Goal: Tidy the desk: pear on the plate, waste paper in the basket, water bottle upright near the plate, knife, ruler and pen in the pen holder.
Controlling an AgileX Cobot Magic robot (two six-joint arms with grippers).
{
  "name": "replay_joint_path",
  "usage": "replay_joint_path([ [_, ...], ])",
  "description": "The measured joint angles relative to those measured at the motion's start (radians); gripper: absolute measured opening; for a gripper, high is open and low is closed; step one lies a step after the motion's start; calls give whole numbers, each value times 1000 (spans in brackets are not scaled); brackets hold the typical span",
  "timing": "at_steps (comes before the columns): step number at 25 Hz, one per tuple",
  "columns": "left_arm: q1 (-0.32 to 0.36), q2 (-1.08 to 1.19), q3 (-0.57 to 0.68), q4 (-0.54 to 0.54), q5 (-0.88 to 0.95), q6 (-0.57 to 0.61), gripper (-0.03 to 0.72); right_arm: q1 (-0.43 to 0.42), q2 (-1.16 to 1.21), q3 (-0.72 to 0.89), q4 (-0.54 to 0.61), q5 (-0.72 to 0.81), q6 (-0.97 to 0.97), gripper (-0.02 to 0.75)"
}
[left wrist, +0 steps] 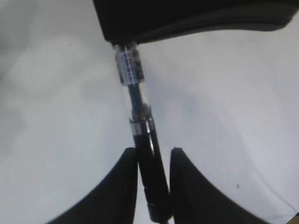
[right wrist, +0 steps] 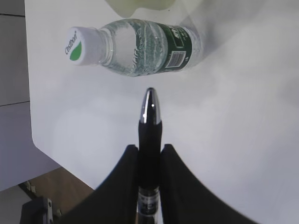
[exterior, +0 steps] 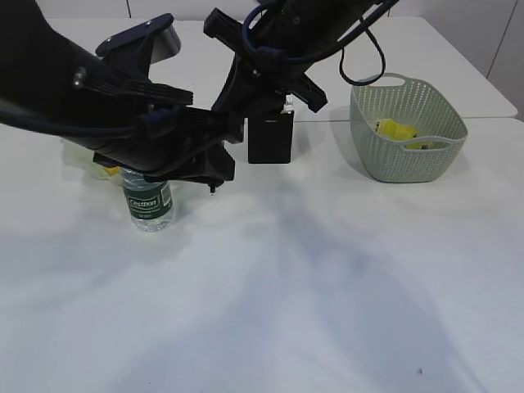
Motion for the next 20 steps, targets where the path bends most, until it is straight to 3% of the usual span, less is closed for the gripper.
replay_joint_path([
  [20, 0, 2, 0, 0, 0, -2, 139, 0, 0, 0, 0, 1, -29, 88],
])
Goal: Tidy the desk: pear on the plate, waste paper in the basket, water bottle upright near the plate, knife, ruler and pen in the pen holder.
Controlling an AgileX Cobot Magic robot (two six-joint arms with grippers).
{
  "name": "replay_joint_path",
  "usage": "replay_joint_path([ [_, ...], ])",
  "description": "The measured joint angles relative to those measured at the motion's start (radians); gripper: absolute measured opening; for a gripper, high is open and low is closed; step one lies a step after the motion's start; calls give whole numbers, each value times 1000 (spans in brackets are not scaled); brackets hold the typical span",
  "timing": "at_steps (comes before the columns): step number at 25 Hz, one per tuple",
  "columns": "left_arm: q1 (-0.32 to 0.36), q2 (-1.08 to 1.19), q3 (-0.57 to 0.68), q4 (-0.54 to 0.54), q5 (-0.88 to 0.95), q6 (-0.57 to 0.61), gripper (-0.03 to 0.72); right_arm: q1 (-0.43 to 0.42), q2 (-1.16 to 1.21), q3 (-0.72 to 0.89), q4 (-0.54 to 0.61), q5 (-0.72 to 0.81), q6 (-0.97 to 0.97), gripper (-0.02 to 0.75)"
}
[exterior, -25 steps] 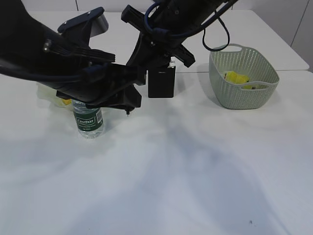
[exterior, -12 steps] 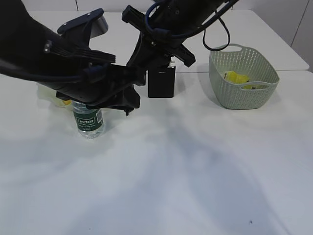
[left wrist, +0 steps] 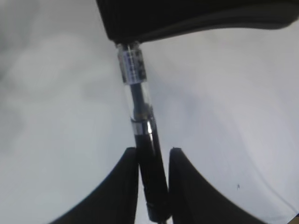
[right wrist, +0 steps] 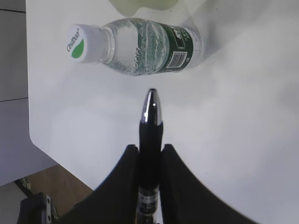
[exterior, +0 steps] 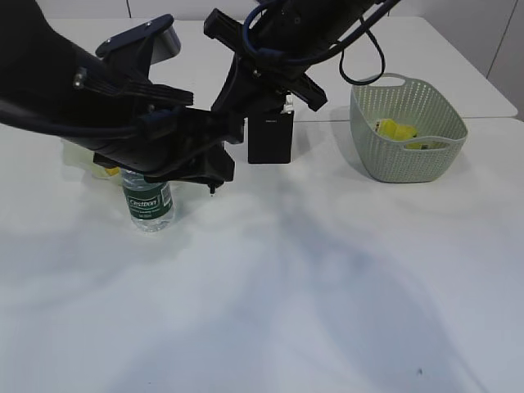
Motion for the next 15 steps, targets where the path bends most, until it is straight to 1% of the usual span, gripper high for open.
replay_joint_path([
  [5, 0, 0, 0, 0, 2, -8, 118, 0, -4, 0, 2, 3, -6, 88],
  [15, 0, 0, 0, 2, 2, -10, 113, 0, -8, 0, 2, 4, -15, 89],
])
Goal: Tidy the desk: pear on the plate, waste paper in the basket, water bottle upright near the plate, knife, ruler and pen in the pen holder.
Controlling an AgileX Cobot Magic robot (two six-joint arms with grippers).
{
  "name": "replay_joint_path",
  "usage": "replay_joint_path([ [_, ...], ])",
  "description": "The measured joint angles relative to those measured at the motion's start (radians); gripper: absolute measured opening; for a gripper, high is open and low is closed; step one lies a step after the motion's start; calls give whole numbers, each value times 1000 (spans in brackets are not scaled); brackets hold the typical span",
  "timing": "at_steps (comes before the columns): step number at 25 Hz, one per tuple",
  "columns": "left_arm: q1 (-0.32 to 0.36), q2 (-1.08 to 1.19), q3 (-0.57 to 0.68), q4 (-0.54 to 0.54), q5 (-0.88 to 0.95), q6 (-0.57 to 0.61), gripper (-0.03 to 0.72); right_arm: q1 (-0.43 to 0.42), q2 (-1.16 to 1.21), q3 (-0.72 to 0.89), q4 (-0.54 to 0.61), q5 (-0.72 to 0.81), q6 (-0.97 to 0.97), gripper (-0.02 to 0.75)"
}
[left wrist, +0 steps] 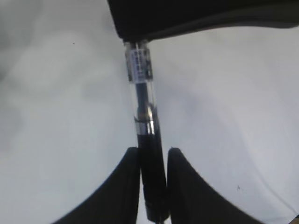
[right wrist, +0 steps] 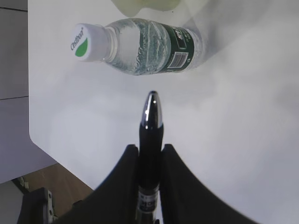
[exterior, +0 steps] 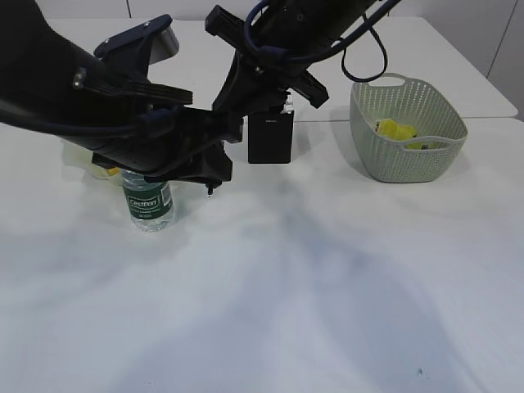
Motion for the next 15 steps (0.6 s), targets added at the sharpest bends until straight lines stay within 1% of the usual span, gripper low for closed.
replay_joint_path([
  [10, 0, 0, 0, 0, 0, 0, 111, 0, 0, 0, 0, 1, -4, 111],
  [15, 0, 0, 0, 0, -2, 6, 96, -2, 0, 0, 7, 2, -9, 155],
])
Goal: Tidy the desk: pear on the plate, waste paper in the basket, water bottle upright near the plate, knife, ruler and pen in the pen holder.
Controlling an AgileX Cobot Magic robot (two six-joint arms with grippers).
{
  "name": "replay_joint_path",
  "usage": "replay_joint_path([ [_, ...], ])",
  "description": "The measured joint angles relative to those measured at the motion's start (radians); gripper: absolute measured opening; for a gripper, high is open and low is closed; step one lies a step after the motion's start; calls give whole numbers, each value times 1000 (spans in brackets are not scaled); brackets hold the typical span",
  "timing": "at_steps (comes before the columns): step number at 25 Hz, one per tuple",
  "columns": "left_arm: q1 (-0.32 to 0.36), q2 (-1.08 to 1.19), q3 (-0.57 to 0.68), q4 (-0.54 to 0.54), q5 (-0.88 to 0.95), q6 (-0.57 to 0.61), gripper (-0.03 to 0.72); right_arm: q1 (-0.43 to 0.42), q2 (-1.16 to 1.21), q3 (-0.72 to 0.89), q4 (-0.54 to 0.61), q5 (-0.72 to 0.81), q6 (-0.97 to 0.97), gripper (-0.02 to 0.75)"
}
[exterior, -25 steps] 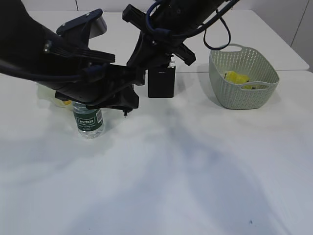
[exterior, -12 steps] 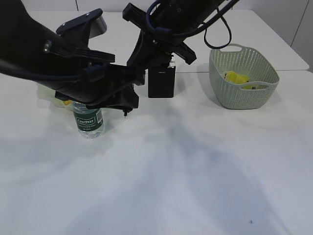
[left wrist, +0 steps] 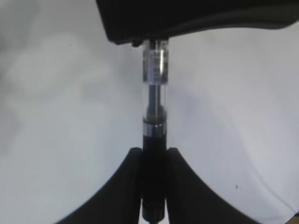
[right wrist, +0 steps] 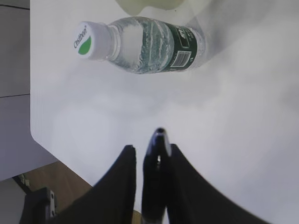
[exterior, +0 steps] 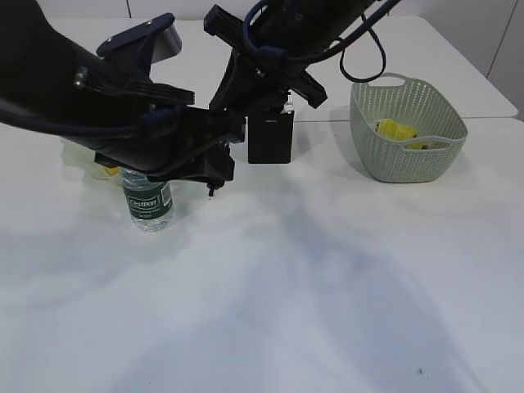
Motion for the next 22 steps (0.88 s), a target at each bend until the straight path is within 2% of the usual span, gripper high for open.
replay_joint_path([
  [6, 0, 0, 0, 0, -2, 4, 94, 2, 0, 0, 13, 0, -2, 223],
  [15, 0, 0, 0, 0, -2, 6, 94, 2, 0, 0, 17, 0, -10, 265],
  [22, 0, 0, 0, 9, -2, 6, 94, 2, 0, 0, 25, 0, -23, 380],
])
